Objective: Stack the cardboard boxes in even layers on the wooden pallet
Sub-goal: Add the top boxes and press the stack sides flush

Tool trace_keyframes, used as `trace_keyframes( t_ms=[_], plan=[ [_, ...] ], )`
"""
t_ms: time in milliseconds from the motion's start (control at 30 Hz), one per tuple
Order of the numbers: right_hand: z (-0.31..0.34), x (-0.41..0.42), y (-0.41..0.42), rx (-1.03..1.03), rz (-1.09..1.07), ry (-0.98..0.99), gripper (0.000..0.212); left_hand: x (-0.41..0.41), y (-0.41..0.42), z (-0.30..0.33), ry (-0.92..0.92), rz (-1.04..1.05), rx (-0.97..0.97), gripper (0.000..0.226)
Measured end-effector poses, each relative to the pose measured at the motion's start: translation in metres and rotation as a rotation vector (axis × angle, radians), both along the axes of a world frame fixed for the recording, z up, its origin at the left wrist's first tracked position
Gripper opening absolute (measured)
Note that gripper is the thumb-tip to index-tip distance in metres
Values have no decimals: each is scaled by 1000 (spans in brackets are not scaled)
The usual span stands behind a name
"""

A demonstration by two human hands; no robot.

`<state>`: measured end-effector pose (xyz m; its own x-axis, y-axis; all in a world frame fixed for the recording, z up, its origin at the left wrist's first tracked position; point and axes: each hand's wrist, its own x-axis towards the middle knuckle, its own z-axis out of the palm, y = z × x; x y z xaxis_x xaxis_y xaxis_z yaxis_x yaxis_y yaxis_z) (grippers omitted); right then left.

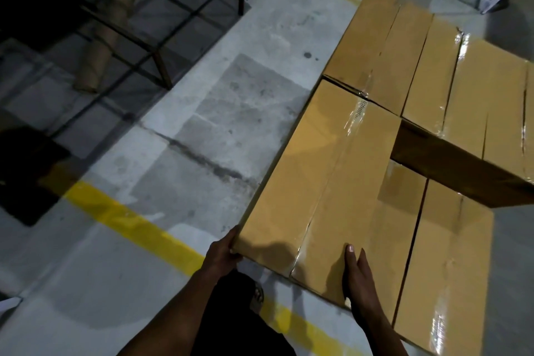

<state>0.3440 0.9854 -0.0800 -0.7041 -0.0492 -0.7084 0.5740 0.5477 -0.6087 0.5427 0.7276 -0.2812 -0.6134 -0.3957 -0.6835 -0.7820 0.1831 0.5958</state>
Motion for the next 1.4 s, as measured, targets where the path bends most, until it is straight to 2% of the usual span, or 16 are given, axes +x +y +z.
trace_keyframes(
  t_ms=[67,167,267,300,433,533,567,667,800,933,1033,1167,1333,1400],
  plan=[
    [0,0,-2,24,-7,1,92,0,-3,15,-60,-20,6,98],
    [2,1,-6,83,14,20,92,-7,-12,49,-72,-160,-52,93],
    [-2,-4,-6,153,89,63,115,-11,-33,60,-120,-250,-3,86],
    [-2,-8,-6,168,106,76,116,-16,-40,67,-125,-262,41,82],
    [15,-28,-25,200,120,137,89,-49,-70,68,-167,-66,232,48],
    [21,-50,-42,205,103,203,85,-87,-86,63,-95,39,378,40],
    [23,-58,-48,207,97,219,87,-102,-89,65,-90,82,433,39],
    [22,-85,-62,198,68,247,87,-163,-94,76,-48,144,549,60],
    [15,-113,-75,179,34,227,98,-239,-104,75,-13,148,569,78],
    [6,-132,-82,225,5,173,106,-291,-117,67,52,173,611,65],
    [2,-135,-84,251,-28,174,107,-325,-128,57,107,169,628,75],
    [-6,-135,-84,256,-68,169,111,-364,-140,41,190,163,660,58],
    [-12,-134,-84,256,-75,191,101,-411,-148,40,270,215,699,44],
    [-14,-134,-83,239,-75,191,105,-431,-153,40,275,218,683,36]
  ],
)
